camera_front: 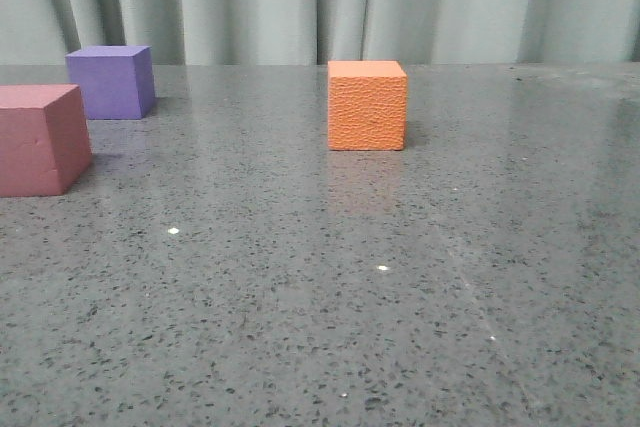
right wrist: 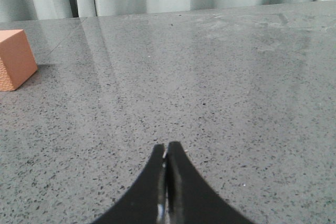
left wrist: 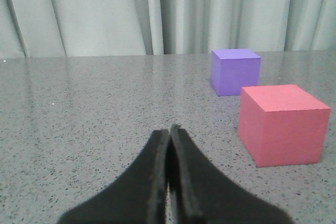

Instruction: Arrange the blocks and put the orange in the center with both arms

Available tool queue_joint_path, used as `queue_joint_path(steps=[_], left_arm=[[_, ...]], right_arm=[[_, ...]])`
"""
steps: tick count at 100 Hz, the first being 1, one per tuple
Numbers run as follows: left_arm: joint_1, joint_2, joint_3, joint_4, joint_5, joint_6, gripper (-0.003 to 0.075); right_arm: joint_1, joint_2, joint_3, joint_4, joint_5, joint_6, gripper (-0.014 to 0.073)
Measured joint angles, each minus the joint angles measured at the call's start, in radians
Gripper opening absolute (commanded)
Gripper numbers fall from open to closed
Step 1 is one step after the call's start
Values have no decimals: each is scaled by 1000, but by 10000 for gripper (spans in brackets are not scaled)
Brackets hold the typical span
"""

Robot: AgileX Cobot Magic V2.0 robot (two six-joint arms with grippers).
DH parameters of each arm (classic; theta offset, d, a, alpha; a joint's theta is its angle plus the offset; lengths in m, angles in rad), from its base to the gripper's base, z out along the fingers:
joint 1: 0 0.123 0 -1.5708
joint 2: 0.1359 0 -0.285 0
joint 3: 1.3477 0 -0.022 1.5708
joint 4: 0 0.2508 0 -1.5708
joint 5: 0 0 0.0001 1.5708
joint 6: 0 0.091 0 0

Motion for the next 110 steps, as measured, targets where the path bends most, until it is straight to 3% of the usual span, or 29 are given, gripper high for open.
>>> queue_joint_path(steps=[23, 41, 49, 72, 110], left_arm=[[0, 0, 0, 0, -3, 0, -19], [0, 0, 0, -7, -144, 0, -19], [0, 0, -10, -8, -144, 0, -19], [0, 110, -269, -57, 117, 0, -19], [0, 631, -866, -113, 695, 0, -19]], right_arm=[[0, 0, 0, 0, 0, 0, -67], [0, 0, 0, 0, 0, 0, -67], [0, 0, 0, 0, 0, 0, -67], [0, 0, 0, 0, 0, 0, -67], [0, 0, 0, 0, 0, 0, -67]])
